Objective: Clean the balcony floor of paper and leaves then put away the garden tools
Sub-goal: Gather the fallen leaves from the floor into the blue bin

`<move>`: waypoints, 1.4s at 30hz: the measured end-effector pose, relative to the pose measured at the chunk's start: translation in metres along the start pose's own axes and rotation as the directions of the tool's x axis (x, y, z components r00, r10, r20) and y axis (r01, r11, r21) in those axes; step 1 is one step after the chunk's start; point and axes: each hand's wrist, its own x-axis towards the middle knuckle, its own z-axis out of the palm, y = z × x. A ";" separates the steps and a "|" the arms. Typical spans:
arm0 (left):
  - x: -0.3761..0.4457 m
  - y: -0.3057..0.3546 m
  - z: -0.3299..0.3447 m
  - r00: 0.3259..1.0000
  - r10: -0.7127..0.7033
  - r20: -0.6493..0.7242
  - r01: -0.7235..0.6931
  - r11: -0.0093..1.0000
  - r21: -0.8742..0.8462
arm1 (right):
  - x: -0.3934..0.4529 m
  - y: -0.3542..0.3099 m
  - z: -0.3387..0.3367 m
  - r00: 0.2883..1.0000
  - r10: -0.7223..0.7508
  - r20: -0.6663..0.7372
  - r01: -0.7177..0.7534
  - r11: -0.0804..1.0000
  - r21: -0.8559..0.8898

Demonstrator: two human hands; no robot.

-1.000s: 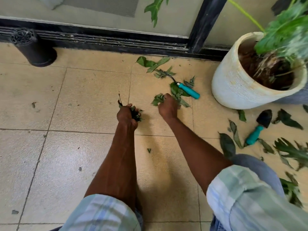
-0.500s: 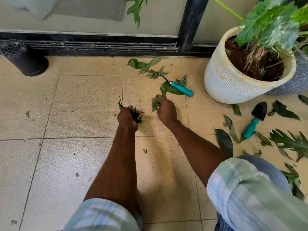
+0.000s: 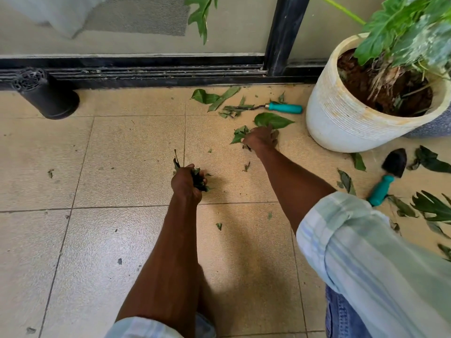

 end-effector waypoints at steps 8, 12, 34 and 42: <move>0.001 -0.001 0.001 1.000 0.003 -0.003 -0.003 1.000 0.020 | -0.004 -0.002 0.005 0.956 -0.201 -0.215 0.163 0.970 -0.180; 0.003 -0.004 -0.005 1.000 0.008 -0.008 -0.008 0.999 0.032 | 0.008 -0.008 0.001 0.973 -0.225 -0.052 0.215 0.964 -0.160; -0.028 -0.031 -0.010 1.000 -0.019 0.009 0.019 1.000 0.010 | -0.084 0.036 0.004 0.956 -0.288 0.054 0.288 0.957 0.007; -0.042 -0.047 -0.011 0.998 0.055 0.019 -0.055 0.998 0.002 | -0.146 0.078 0.040 0.674 -0.730 0.112 0.711 0.601 -0.365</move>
